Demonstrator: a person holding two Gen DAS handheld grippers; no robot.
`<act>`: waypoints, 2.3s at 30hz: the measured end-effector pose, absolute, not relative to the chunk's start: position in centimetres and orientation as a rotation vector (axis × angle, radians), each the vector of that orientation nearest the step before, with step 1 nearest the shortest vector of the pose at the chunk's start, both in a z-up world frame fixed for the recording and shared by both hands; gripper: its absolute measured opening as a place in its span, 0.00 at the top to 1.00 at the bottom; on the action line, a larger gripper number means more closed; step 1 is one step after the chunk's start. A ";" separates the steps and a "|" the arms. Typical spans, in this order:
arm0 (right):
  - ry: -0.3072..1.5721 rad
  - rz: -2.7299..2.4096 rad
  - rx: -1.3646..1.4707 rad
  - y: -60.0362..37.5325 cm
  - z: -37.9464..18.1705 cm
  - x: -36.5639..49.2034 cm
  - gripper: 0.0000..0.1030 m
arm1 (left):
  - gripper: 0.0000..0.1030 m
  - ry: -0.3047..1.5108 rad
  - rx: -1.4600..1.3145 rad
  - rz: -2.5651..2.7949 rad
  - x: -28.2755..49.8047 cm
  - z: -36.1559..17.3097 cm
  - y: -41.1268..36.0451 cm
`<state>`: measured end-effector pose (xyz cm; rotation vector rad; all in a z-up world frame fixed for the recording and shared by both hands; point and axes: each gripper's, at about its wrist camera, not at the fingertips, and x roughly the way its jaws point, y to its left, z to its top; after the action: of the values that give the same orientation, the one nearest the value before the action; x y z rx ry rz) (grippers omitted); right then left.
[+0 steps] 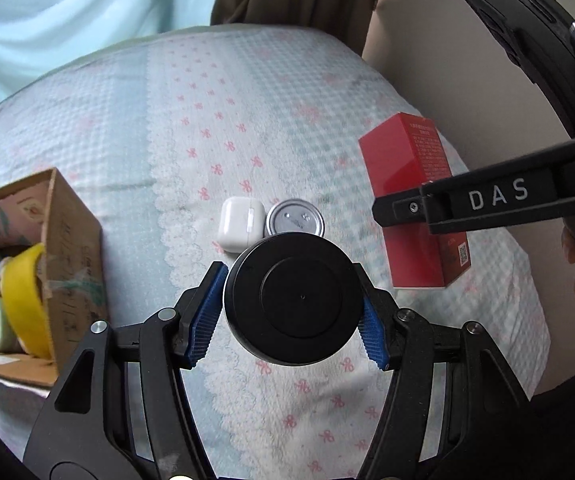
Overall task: Organize rigid objects
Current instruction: 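Grasp the black-lidded tin with the left tool while the right tool grasps the red box, then carry the black tin and red box into the cardboard box and release both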
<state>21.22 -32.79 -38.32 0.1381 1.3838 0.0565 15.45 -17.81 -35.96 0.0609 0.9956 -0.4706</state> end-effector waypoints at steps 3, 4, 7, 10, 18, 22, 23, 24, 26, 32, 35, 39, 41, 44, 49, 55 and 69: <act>1.345 0.066 0.141 -32.2 -34.5 20.1 0.63 | 0.44 0.977 0.030 -0.430 14.7 -31.9 -16.2; 1.330 0.071 0.141 -31.9 -33.2 19.7 0.63 | 0.44 0.970 0.018 -0.416 14.4 -30.4 -15.6; 1.289 0.089 0.118 -30.6 -29.3 18.4 0.63 | 0.44 0.948 0.011 -0.376 13.3 -25.8 -13.8; 1.242 0.115 0.101 -29.2 -25.3 17.1 0.63 | 0.44 0.923 -0.015 -0.347 12.0 -21.5 -11.5; 1.144 0.185 0.083 -23.7 -18.3 14.4 0.63 | 0.44 0.868 -0.036 -0.274 9.2 -14.4 -4.7; 1.117 0.217 0.086 -19.8 -16.9 13.6 0.63 | 0.44 0.845 -0.046 -0.261 8.8 -12.4 -0.4; 1.112 0.221 0.087 -18.7 -16.6 13.4 0.63 | 0.44 0.841 -0.045 -0.258 8.8 -12.0 0.7; 1.109 0.224 0.091 -17.6 -16.5 13.4 0.63 | 0.44 0.840 -0.046 -0.259 8.9 -11.7 1.9; 1.101 0.225 0.100 -15.4 -16.3 13.3 0.63 | 0.44 0.839 -0.045 -0.266 9.3 -11.4 4.4; 1.102 0.213 0.137 -8.2 -16.5 13.5 0.63 | 0.44 0.848 -0.021 -0.299 10.4 -11.1 11.6; 1.110 0.198 0.165 -4.8 -17.1 13.9 0.63 | 0.44 0.861 -0.008 -0.312 11.5 -11.6 14.8; 1.134 0.196 0.195 -0.8 -18.4 15.2 0.63 | 0.44 0.891 -0.006 -0.318 13.3 -12.8 18.2; 1.148 0.198 0.197 0.8 -19.1 16.0 0.63 | 0.44 0.906 0.002 -0.313 14.3 -13.7 19.5; 1.177 0.209 0.201 2.7 -20.6 17.5 0.63 | 0.44 0.937 0.001 -0.310 16.0 -15.5 20.6; 1.251 0.232 0.198 4.2 -24.1 20.6 0.63 | 0.44 0.995 0.004 -0.299 18.6 -19.3 21.6; 1.355 0.250 0.180 5.1 -29.3 24.2 0.63 | 0.44 1.097 0.031 -0.284 21.4 -24.8 21.6; 1.547 0.259 0.172 5.0 -39.9 30.5 0.63 | 0.45 1.324 0.062 -0.256 26.8 -36.2 20.8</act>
<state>30.50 5.03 -39.91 0.1724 1.5466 0.2586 26.80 20.78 -36.19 0.0620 1.3238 -0.2562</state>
